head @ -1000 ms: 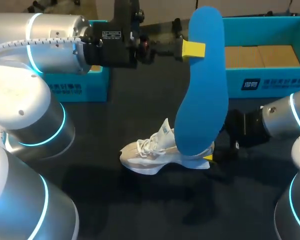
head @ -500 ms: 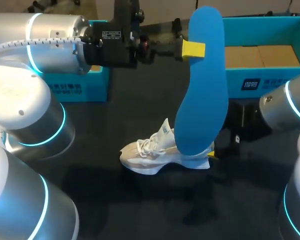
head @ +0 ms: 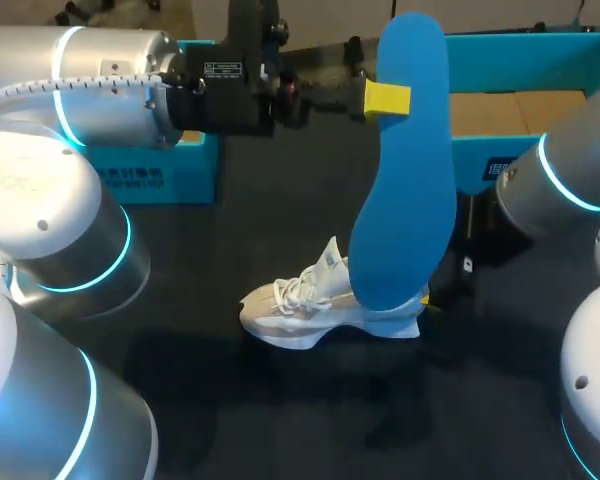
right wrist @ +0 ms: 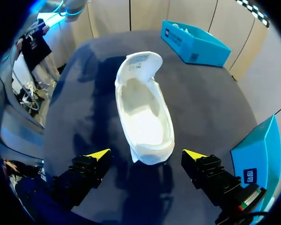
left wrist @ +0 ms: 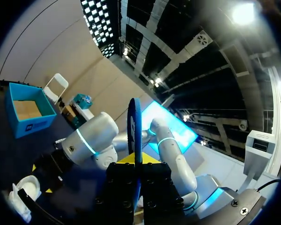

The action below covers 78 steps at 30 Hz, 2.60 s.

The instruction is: Take the shoe out of the shoebox, open the shoe tongue, remove and reinsert the insole, then place the shoe into the shoebox

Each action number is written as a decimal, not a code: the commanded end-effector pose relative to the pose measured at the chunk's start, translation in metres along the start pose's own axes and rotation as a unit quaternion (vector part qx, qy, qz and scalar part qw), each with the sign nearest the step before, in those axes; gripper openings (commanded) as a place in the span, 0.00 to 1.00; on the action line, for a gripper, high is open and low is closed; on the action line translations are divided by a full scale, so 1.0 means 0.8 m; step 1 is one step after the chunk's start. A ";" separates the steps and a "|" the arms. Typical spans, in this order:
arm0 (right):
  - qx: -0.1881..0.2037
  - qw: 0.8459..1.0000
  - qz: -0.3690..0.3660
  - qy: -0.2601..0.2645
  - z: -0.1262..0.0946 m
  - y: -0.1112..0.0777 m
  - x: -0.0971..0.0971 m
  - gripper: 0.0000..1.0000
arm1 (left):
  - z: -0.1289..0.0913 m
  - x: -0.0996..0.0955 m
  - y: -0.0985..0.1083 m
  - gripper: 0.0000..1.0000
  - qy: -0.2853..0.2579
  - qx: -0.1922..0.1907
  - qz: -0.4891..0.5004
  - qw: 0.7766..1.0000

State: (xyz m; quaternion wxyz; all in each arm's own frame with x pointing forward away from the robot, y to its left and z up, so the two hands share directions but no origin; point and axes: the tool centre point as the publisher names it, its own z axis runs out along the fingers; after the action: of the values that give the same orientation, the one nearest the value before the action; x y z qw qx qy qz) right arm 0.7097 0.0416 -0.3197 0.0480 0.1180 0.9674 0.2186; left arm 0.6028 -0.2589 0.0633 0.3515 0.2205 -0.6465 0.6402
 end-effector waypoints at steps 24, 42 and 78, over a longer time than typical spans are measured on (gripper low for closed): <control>0.177 0.984 -0.028 -0.002 0.001 0.020 0.004 1.00 | -0.001 0.000 0.002 0.00 0.000 0.000 0.000 1.000; 0.179 0.983 -0.043 -0.011 0.006 0.019 0.006 1.00 | -0.001 0.000 0.002 0.00 0.000 0.000 0.000 1.000; 0.181 0.978 -0.104 0.021 0.014 0.032 -0.001 1.00 | -0.001 0.000 0.002 0.00 0.000 0.000 0.000 1.000</control>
State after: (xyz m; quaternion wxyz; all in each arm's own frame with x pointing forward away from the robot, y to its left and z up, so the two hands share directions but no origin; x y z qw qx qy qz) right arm 0.7188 0.0683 -0.3185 0.0272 0.0181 0.9988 0.0369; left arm 0.6028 -0.2588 0.0633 0.3515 0.2205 -0.6465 0.6402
